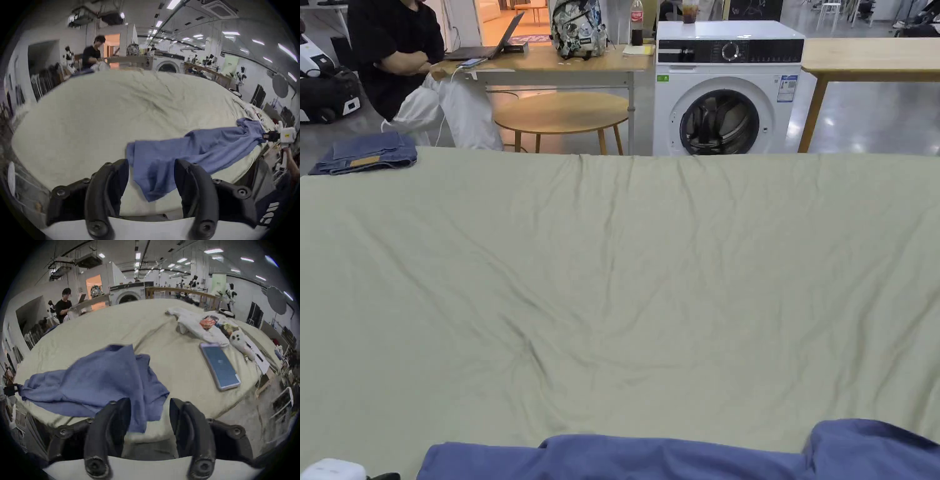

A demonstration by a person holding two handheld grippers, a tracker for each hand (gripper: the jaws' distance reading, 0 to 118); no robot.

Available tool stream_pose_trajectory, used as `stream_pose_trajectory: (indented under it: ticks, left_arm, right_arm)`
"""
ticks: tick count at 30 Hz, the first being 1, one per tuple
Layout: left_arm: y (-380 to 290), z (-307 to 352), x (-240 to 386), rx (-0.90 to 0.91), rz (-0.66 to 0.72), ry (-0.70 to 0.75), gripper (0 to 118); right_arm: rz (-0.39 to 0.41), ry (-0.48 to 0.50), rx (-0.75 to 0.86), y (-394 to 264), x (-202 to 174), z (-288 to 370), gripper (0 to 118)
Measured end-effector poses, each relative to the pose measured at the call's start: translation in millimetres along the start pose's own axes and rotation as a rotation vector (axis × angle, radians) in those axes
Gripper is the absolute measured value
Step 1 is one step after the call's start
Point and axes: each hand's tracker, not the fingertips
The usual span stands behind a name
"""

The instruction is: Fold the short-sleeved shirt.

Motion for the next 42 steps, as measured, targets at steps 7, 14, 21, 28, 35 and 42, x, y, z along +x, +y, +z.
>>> stream_pose_trajectory:
  ticks: [7, 14, 21, 28, 35, 42]
  left_arm:
    - [50.7, 73.8, 50.3, 0.295, -0.022, -0.021, 58]
    - [66.6, 62.0, 65.0, 0.389, 0.109, -0.134, 0]
    - [65.1, 41.0, 15.5, 0.248, 0.290, -0.183, 3]
    - [20.7, 0.1, -63.3, 0.043, 0.508, -0.306, 64]
    - [-29.2, -72.4, -90.9, -0.102, 0.687, -0.367, 64]
    - [-21.2, -107.9, -36.9, -0.120, 0.789, -0.497, 7]
  right_arm:
    - [0.090, 0.067, 0.254, 47.0, -41.3, 61.8, 52]
    - [0.142, 0.275, 0.297, 69.9, -109.4, 42.9, 0]
    - [0.139, 0.344, 0.218, 64.7, -128.0, 1.5, 0]
    - [0.102, 0.374, 0.150, 49.4, -117.4, -2.4, 0]
    - [0.038, 0.345, 0.097, 41.0, -94.9, -3.7, 0]
    - [0.011, 0.321, 0.072, 38.0, -88.7, -0.3, 0]
